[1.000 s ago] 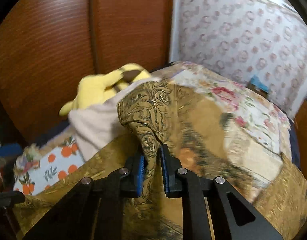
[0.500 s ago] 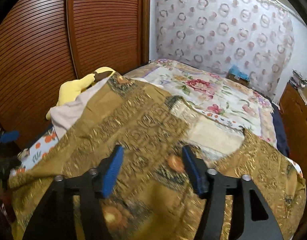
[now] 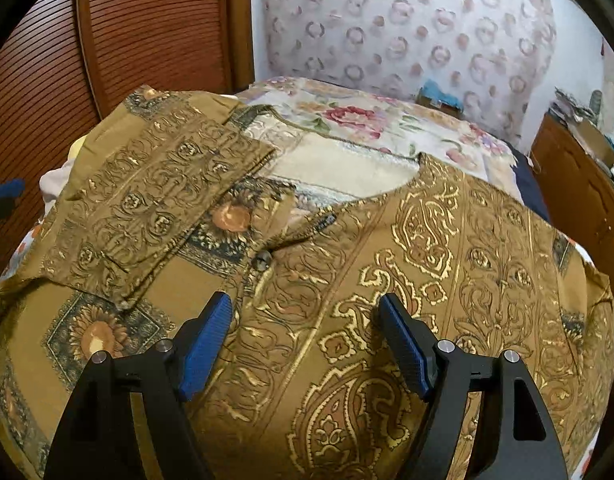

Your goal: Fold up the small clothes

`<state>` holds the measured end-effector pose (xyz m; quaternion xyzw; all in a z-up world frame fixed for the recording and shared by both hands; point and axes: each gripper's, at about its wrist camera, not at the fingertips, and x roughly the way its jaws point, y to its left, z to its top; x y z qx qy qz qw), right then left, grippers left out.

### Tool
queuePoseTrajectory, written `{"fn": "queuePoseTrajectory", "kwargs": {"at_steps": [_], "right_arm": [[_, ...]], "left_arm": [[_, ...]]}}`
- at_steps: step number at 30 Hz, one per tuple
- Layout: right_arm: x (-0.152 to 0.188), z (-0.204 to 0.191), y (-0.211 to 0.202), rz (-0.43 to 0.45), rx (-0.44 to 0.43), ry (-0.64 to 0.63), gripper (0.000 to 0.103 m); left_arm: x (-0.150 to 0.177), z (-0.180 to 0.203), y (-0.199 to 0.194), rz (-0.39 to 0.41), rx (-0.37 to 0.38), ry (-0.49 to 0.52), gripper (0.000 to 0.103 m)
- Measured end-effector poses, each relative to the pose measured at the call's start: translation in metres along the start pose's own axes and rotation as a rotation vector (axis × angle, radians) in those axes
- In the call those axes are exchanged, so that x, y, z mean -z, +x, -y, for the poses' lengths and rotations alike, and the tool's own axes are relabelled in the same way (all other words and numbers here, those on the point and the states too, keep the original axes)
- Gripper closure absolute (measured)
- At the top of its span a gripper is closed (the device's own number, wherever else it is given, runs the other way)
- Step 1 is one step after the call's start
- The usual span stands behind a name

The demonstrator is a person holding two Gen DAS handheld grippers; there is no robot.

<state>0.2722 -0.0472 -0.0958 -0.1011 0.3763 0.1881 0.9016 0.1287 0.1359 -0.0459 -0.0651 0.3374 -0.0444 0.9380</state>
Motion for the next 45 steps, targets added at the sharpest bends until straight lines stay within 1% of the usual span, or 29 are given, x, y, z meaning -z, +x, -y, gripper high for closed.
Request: {"fn": "queuePoseTrajectory", "kwargs": {"at_steps": [2,6,10,15,16,17,19,21,23,25,29,33,34,36,38,39,40,42,43,44,45], "right_arm": [[0.003,0.002,0.0,0.002,0.0,0.002,0.026],[0.006,0.006,0.001,0.002,-0.005,0.009,0.026],[0.006,0.01,0.003,-0.002,-0.007,0.017,0.025],[0.006,0.005,0.003,0.001,0.024,-0.007,0.025],[0.007,0.005,0.003,0.002,0.027,-0.009,0.025],[0.007,0.005,0.002,0.002,0.027,-0.01,0.025],[0.008,0.005,0.002,0.001,0.026,-0.009,0.025],[0.008,0.006,0.001,0.001,0.025,-0.009,0.025],[0.008,0.006,0.001,0.002,0.027,-0.01,0.025],[0.009,0.006,0.001,0.001,0.026,-0.011,0.025],[0.009,0.007,0.0,0.001,0.026,-0.01,0.025],[0.01,0.008,0.0,-0.001,0.021,-0.008,0.025],[0.01,0.009,0.0,-0.002,0.018,-0.006,0.024],[0.01,0.01,0.0,-0.005,0.011,0.0,0.024],[0.01,0.012,0.0,-0.007,0.008,0.004,0.024],[0.01,0.012,0.0,-0.007,0.008,0.004,0.024],[0.009,0.011,0.0,-0.007,0.008,0.004,0.024],[0.009,0.01,0.0,-0.007,0.008,0.004,0.024],[0.009,0.01,0.0,-0.008,0.007,0.005,0.024],[0.009,0.01,0.0,-0.008,0.007,0.005,0.024],[0.009,0.01,0.0,-0.008,0.007,0.005,0.024]], "left_arm": [[-0.008,0.0,0.007,-0.012,-0.005,0.014,0.057],[-0.024,-0.003,0.028,-0.047,-0.008,0.018,0.057],[-0.033,-0.002,0.052,-0.097,-0.043,0.024,0.057],[-0.041,-0.001,0.068,-0.112,-0.029,0.031,0.058],[-0.043,0.0,0.071,-0.116,-0.027,0.039,0.069],[-0.043,0.001,0.074,-0.122,-0.026,0.045,0.083],[-0.044,0.001,0.075,-0.127,-0.042,0.054,0.097],[-0.048,-0.003,0.069,-0.099,-0.039,0.051,0.098],[-0.054,-0.009,0.061,-0.071,-0.066,0.047,0.099],[-0.061,-0.02,0.055,-0.055,-0.071,0.022,0.099],[-0.064,-0.029,0.054,-0.063,-0.08,0.024,0.099],[-0.059,-0.025,0.055,-0.077,-0.075,0.024,0.098],[-0.058,-0.024,0.055,-0.078,-0.076,0.027,0.097],[-0.055,-0.017,0.05,-0.066,-0.1,0.05,0.09],[-0.052,-0.012,0.042,-0.032,-0.11,0.062,0.071],[-0.05,-0.009,0.036,-0.01,-0.101,0.064,0.066],[-0.049,-0.005,0.031,0.006,-0.091,0.066,0.057],[-0.045,0.002,0.022,0.027,-0.069,0.077,0.045],[-0.043,0.005,0.018,0.038,-0.058,0.078,0.029],[-0.041,0.008,0.014,0.051,-0.044,0.076,0.017],[-0.037,0.012,0.01,0.063,-0.021,0.073,0.016]]}}
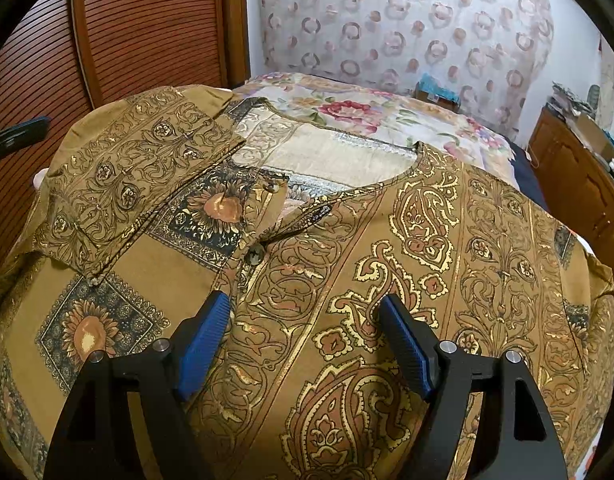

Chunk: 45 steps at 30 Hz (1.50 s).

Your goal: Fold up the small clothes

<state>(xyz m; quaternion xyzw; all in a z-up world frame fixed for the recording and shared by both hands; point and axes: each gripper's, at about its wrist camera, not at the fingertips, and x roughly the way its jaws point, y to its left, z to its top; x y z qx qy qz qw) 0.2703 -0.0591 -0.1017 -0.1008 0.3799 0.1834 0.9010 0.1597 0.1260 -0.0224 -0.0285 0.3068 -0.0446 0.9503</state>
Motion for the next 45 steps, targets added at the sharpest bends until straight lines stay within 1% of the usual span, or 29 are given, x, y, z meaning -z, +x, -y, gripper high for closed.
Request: {"fn": "queuePoseTrajectory", "kwargs": {"at_steps": [2,4,6,11,17,23,28,31,35,36,37,39,40,41,42,43,44,45], "right_arm": [[0.0,0.0,0.0,0.0,0.0,0.0,0.024],[0.0,0.0,0.0,0.0,0.0,0.0,0.024],[0.0,0.0,0.0,0.001,0.0,0.0,0.024],[0.0,0.0,0.0,0.001,0.001,0.0,0.024],[0.0,0.0,0.0,0.002,0.001,0.0,0.024],[0.0,0.0,0.0,0.003,0.003,-0.001,0.024],[0.0,-0.001,-0.001,0.006,0.011,-0.004,0.024],[0.001,0.001,-0.004,0.019,0.011,0.006,0.024],[0.008,0.005,-0.017,0.049,0.003,0.028,0.024],[0.014,0.009,-0.03,0.075,-0.001,0.036,0.024],[0.014,0.009,-0.03,0.075,-0.001,0.036,0.024],[0.019,0.014,-0.046,0.1,-0.007,0.049,0.024],[0.025,0.021,-0.065,0.127,-0.002,0.056,0.024],[0.025,0.021,-0.065,0.127,-0.002,0.056,0.024],[0.029,0.025,-0.074,0.139,0.005,0.059,0.024],[0.038,0.036,-0.093,0.159,0.008,0.073,0.024],[0.038,0.036,-0.093,0.159,0.008,0.073,0.024],[0.043,0.044,-0.104,0.169,-0.001,0.09,0.024]], "left_arm": [[0.007,0.008,-0.003,-0.006,0.026,-0.004,0.016],[0.016,0.018,-0.004,-0.022,0.036,0.0,0.016],[0.027,0.027,-0.002,-0.044,0.032,0.009,0.016],[0.048,0.048,0.002,-0.061,0.0,0.041,0.016],[0.06,0.064,0.001,-0.044,-0.003,0.055,0.016],[0.063,0.075,-0.01,0.005,0.004,0.031,0.016],[0.063,0.089,-0.023,0.054,-0.001,0.035,0.016],[0.062,0.095,-0.028,0.066,-0.003,0.044,0.016],[0.062,0.102,-0.033,0.072,-0.001,0.058,0.016],[0.062,0.103,-0.034,0.074,0.0,0.06,0.016],[0.062,0.105,-0.036,0.078,0.003,0.063,0.016],[0.061,0.109,-0.039,0.086,0.012,0.068,0.016],[0.061,0.111,-0.04,0.088,0.016,0.069,0.016],[0.061,0.113,-0.041,0.089,0.02,0.07,0.016],[0.06,0.115,-0.042,0.091,0.023,0.073,0.016],[0.06,0.117,-0.042,0.091,0.024,0.075,0.016],[0.06,0.119,-0.043,0.092,0.024,0.078,0.016],[0.06,0.121,-0.044,0.092,0.025,0.081,0.016]]}}
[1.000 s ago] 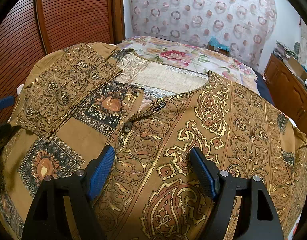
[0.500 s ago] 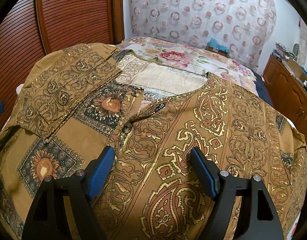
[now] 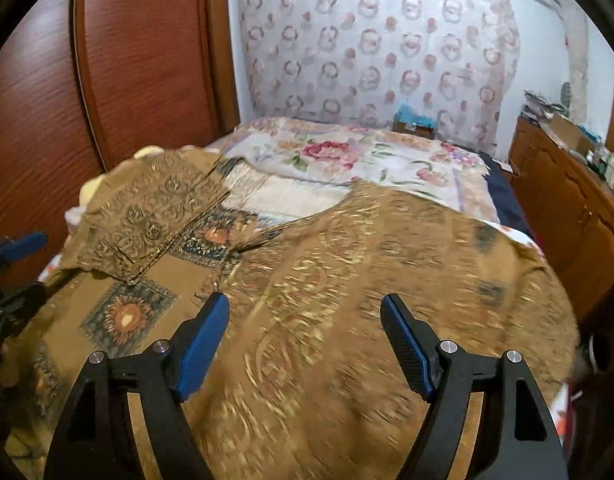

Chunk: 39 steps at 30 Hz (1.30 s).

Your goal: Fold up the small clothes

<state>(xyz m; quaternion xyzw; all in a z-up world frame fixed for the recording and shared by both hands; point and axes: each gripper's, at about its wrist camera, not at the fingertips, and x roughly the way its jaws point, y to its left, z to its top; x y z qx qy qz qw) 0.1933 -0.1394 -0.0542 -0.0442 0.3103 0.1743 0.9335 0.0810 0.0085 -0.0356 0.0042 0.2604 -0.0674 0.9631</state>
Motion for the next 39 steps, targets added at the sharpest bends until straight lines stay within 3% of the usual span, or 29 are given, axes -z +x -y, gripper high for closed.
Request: {"fn": "queuePoseTrajectory", "kwargs": {"at_steps": [2,7,13,19,25,36,38,39], "right_arm": [[0.006,0.015,-0.021,0.019,0.003,0.024,0.024],[0.031,0.067,-0.066,0.019,0.111,0.06,0.024],[0.053,0.108,-0.085,0.006,0.204,0.119,0.024],[0.078,0.136,-0.066,-0.07,0.246,0.184,0.029],[0.08,0.15,-0.03,-0.145,0.209,0.242,0.04],[0.076,0.148,-0.013,-0.168,0.252,0.162,0.074],[0.076,0.146,-0.013,-0.169,0.243,0.151,0.091],[0.076,0.141,-0.015,-0.181,0.236,0.111,0.094]], "left_arm": [[0.0,0.004,-0.002,0.002,0.009,0.004,0.016],[0.001,0.013,-0.002,0.003,0.03,0.009,0.016],[0.003,0.024,0.001,-0.007,0.047,0.021,0.016],[0.005,0.033,0.003,-0.02,0.061,0.03,0.016],[0.008,0.037,0.005,-0.037,0.065,0.041,0.016],[0.011,0.038,0.009,-0.058,0.079,0.027,0.016],[0.011,0.037,0.009,-0.058,0.079,0.028,0.016],[0.011,0.037,0.009,-0.058,0.077,0.028,0.016]]}}
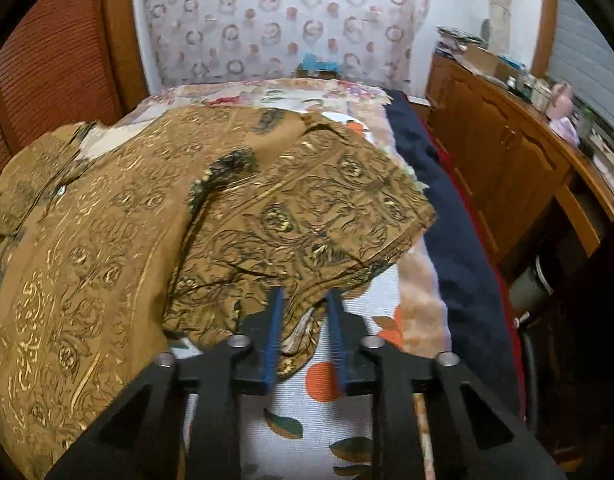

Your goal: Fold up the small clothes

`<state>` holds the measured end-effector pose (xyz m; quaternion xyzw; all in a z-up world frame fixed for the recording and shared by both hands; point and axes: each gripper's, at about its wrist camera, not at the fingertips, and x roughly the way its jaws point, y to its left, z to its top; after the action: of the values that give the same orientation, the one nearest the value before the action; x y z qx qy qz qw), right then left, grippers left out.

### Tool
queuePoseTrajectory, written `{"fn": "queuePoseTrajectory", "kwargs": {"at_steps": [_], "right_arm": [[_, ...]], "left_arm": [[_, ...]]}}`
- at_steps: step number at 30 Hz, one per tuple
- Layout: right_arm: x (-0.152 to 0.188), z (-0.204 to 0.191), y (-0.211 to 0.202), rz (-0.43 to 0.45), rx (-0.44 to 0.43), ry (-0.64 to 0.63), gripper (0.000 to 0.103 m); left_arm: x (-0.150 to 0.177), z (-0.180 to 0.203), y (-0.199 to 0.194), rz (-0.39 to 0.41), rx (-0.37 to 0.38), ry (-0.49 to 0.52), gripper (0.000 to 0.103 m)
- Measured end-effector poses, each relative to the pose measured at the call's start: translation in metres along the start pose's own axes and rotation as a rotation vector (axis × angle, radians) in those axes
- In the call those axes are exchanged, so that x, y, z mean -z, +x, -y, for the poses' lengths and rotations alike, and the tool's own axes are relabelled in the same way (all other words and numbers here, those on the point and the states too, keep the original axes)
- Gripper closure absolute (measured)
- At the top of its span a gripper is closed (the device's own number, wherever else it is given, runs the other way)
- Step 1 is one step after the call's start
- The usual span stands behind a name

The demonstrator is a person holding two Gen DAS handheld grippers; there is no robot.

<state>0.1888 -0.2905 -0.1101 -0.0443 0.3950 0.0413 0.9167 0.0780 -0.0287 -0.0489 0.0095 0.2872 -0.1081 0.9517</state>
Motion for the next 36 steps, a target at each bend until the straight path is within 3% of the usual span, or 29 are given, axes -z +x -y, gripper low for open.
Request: {"fn": "queuePoseTrajectory", "kwargs": {"at_steps": [3,10,15,22,28,30,32,34,36], "right_arm": [[0.001,0.0,-0.004,0.001,0.023,-0.026,0.097],[-0.006,0.028,-0.042,0.099,0.108,0.021,0.098],[-0.017,0.034,-0.057,0.131,0.119,0.04,0.098],[-0.044,-0.021,-0.078,0.225,0.029,-0.054,0.098],[-0.061,-0.096,-0.091,0.257,-0.195,-0.201,0.097],[-0.063,-0.104,-0.089,0.235,-0.219,-0.223,0.097],[-0.064,-0.104,-0.087,0.23,-0.206,-0.233,0.081],[-0.065,-0.099,-0.084,0.225,-0.197,-0.24,0.072],[-0.067,-0.094,-0.08,0.217,-0.177,-0.222,0.07]], "left_arm": [[0.001,-0.001,-0.001,0.002,-0.001,-0.006,0.016],[0.002,-0.006,-0.003,0.006,-0.002,-0.019,0.016],[0.002,-0.008,-0.004,0.008,-0.003,-0.028,0.016],[0.003,-0.012,-0.007,0.012,-0.007,-0.04,0.016],[0.003,-0.012,-0.007,0.006,-0.015,-0.033,0.016],[0.003,-0.012,-0.008,0.009,-0.014,-0.037,0.016],[0.002,-0.011,-0.008,0.01,-0.015,-0.035,0.016],[0.002,-0.011,-0.008,0.01,-0.015,-0.034,0.016],[0.002,-0.011,-0.009,0.011,-0.014,-0.035,0.016]]}}
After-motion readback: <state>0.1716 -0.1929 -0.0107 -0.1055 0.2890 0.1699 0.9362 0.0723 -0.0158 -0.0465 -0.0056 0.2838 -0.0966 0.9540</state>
